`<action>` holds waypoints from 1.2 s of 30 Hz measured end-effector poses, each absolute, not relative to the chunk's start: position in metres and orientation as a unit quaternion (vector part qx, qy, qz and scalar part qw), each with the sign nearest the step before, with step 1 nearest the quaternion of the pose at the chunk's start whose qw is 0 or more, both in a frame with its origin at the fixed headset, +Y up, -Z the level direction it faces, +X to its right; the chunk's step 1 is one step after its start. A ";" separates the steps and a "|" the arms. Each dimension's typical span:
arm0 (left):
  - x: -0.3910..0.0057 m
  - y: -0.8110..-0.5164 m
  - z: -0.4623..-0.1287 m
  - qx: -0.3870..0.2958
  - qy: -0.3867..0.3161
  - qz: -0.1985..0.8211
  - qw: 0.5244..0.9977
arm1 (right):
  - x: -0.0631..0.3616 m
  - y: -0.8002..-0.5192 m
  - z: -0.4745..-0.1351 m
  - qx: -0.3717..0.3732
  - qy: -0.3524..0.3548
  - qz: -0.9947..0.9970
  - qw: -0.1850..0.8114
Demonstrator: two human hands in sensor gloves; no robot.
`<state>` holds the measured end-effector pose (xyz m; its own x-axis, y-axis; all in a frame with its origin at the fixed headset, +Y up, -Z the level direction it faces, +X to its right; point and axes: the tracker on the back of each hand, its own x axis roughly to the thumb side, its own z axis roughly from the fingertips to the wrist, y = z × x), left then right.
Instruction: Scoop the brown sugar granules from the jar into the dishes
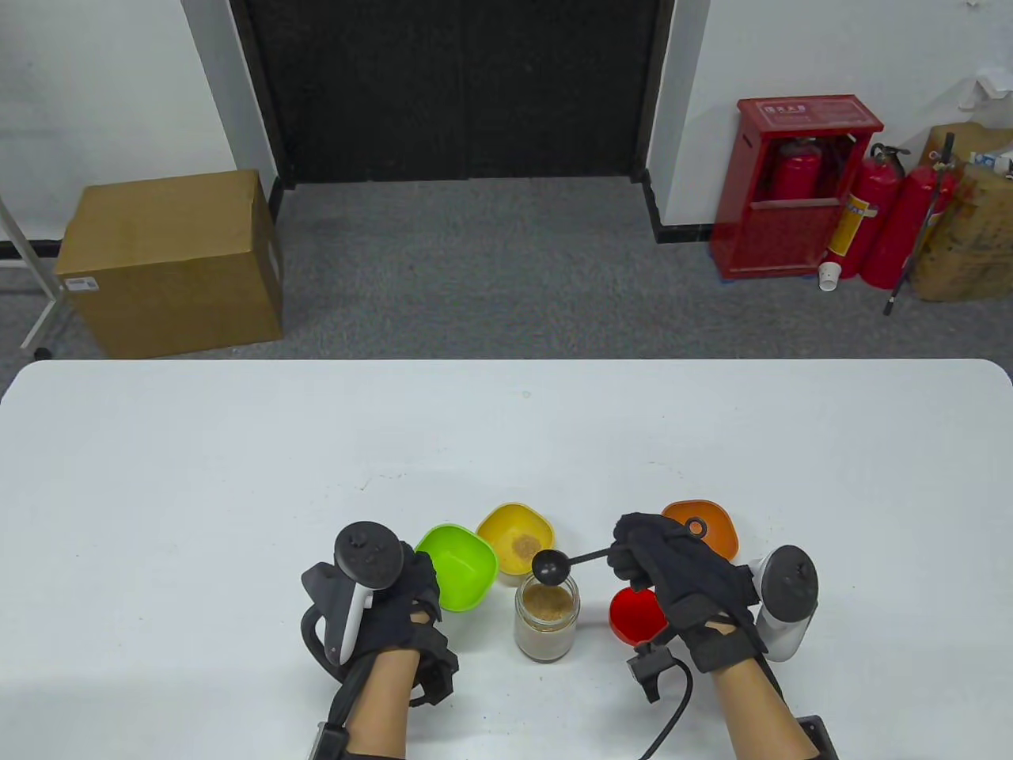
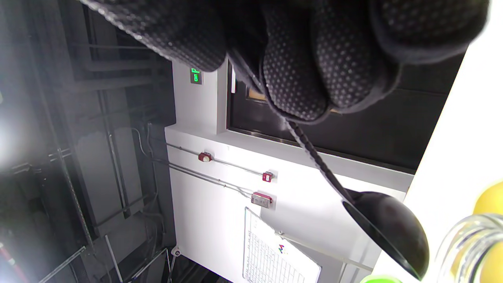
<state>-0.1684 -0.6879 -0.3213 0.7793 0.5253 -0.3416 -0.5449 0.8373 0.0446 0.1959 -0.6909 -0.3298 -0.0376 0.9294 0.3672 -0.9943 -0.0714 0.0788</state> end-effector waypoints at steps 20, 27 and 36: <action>-0.168 -0.725 -0.310 -0.060 0.141 0.318 0.936 | 0.181 -0.690 -0.329 0.209 -0.072 0.774 0.594; -0.169 -0.727 -0.307 -0.060 0.136 0.318 0.936 | 0.170 -0.689 -0.327 0.233 -0.049 0.798 0.553; -0.173 -0.732 -0.305 -0.064 0.137 0.323 0.934 | 0.164 -0.694 -0.326 0.241 -0.039 0.810 0.532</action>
<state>-0.1733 -0.7320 -0.3052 0.7540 0.5854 -0.2981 -0.6206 0.7835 -0.0309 0.1637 -0.6936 -0.3258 -0.3168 0.8440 0.4329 -0.8819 -0.4301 0.1931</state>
